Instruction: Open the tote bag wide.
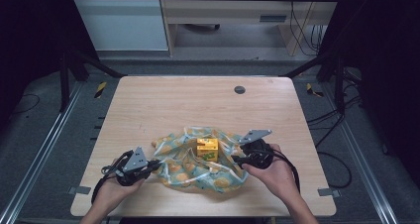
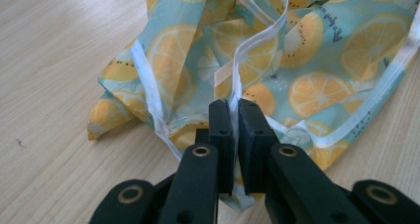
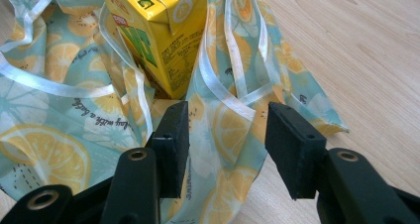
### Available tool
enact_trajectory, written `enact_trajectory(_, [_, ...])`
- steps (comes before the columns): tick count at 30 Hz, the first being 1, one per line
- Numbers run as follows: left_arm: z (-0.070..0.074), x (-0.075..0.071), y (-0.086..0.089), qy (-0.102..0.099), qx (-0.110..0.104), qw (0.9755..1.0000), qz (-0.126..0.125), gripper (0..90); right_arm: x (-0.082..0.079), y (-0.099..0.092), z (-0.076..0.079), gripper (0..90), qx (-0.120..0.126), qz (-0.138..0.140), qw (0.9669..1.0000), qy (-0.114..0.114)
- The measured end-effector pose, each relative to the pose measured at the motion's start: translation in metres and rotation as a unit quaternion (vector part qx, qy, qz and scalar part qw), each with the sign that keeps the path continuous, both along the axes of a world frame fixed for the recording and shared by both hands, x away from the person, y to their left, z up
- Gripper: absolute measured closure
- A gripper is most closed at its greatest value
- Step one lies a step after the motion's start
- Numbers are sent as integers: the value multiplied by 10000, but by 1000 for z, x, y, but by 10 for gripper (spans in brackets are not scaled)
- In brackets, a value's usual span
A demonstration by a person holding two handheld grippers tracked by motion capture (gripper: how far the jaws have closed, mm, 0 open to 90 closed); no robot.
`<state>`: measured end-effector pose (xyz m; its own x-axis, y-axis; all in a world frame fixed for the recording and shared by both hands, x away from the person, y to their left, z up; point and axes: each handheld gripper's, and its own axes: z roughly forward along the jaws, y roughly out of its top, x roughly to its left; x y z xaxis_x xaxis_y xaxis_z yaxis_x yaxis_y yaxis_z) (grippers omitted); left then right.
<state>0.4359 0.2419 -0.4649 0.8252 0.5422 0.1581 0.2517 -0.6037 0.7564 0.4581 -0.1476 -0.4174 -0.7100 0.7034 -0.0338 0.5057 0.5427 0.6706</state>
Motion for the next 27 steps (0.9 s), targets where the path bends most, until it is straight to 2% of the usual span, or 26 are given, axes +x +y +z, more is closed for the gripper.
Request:
enact_trajectory(5, [0, -1, 1, -35, 22, 10000, 5, 855, 1, 0, -2, 517, -11, -1, 10000, -10])
enact_trajectory(9, [0, -1, 2, -51, 58, 10000, 16, 855, 3, 2, -6, 483, 92, -23, 10000, -22])
enact_trajectory(15, [0, 0, -1, -60, 43, 10000, -6, 854, 6, 15, -14, 474, 34, 60, 9999, 80])
enact_trajectory(17, [0, 0, -2, -81, 41, 10000, -2, 854, 8, 18, -16, 522, 3, 91, 9999, 108])
enact_trajectory(19, [0, 0, -2, -89, 28, 10000, -6, 854, 10, 19, -17, 611, -80, 114, 9998, 126])
enact_trajectory(21, [0, 1, -3, -100, 32, 9999, 4, 853, 13, 20, -18, 725, -67, 116, 9998, 127])
enact_trajectory(24, [-1, 1, -6, -98, 19, 9999, -7, 853, 21, 19, -20, 841, -81, 62, 9998, 174])
enact_trajectory(27, [0, 3, -9, -113, 9, 9999, -46, 853, 30, 16, -21, 873, -33, -36, 9999, 137])
